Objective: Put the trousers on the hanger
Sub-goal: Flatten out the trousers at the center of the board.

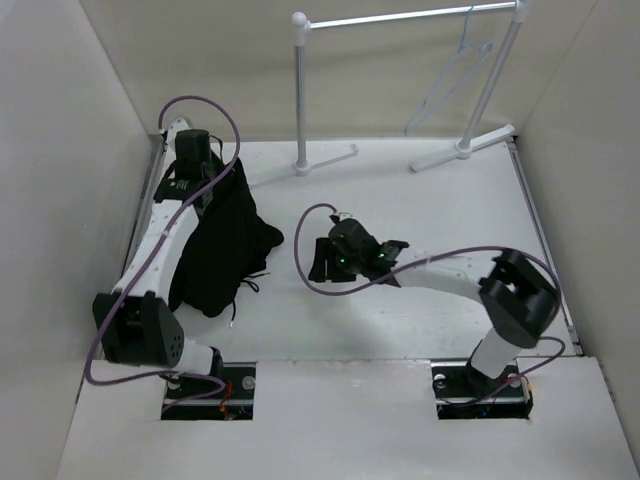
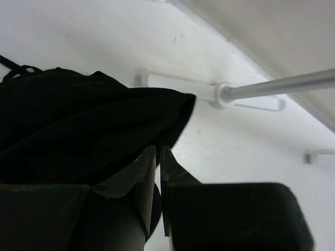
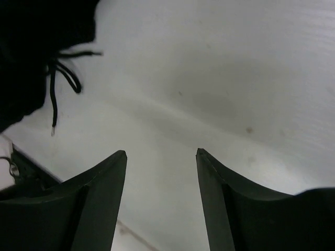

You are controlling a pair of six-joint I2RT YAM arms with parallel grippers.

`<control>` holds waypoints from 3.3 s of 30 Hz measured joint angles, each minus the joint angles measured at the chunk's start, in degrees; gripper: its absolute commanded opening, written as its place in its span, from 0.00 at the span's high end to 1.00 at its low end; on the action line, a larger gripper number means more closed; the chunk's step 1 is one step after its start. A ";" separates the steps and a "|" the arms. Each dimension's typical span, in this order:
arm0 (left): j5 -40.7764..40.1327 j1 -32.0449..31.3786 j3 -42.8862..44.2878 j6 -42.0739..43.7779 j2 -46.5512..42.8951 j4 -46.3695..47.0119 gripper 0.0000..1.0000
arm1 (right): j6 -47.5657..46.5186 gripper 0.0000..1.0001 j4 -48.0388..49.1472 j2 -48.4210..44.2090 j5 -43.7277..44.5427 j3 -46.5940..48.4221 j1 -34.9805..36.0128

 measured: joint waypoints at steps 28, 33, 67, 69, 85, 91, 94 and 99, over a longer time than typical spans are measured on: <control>-0.35 8.09 -17.03 -3.56 -30.23 -19.04 0.43 | 15.54 0.94 22.60 36.85 -8.33 26.14 3.39; -0.33 9.14 -19.69 -3.98 -31.74 -19.06 0.40 | 13.29 0.96 22.18 22.60 -5.01 9.35 1.84; 5.05 -2.91 -42.84 -20.63 -42.75 -25.75 0.47 | 1.42 0.91 -8.90 -33.86 9.88 -15.65 -39.82; 4.13 -6.64 -44.06 -21.09 -43.25 -27.36 0.40 | 1.42 0.91 -9.60 -33.86 9.86 -15.91 -39.54; -3.52 -9.88 -41.62 -18.95 -32.68 -19.56 0.99 | 1.38 0.92 -11.47 -36.13 9.86 -17.18 -37.27; -7.41 -1.75 -14.62 -12.13 -36.72 -21.14 1.00 | 0.26 0.93 -16.96 -43.67 9.92 -17.25 -37.35; -8.52 2.69 -5.05 -9.35 -37.44 -20.92 0.99 | -0.17 0.93 -21.40 -49.11 10.23 -17.20 -37.35; -9.51 7.85 2.69 -6.23 -37.38 -21.44 0.97 | -1.18 0.93 -29.18 -58.14 11.19 -15.47 -37.70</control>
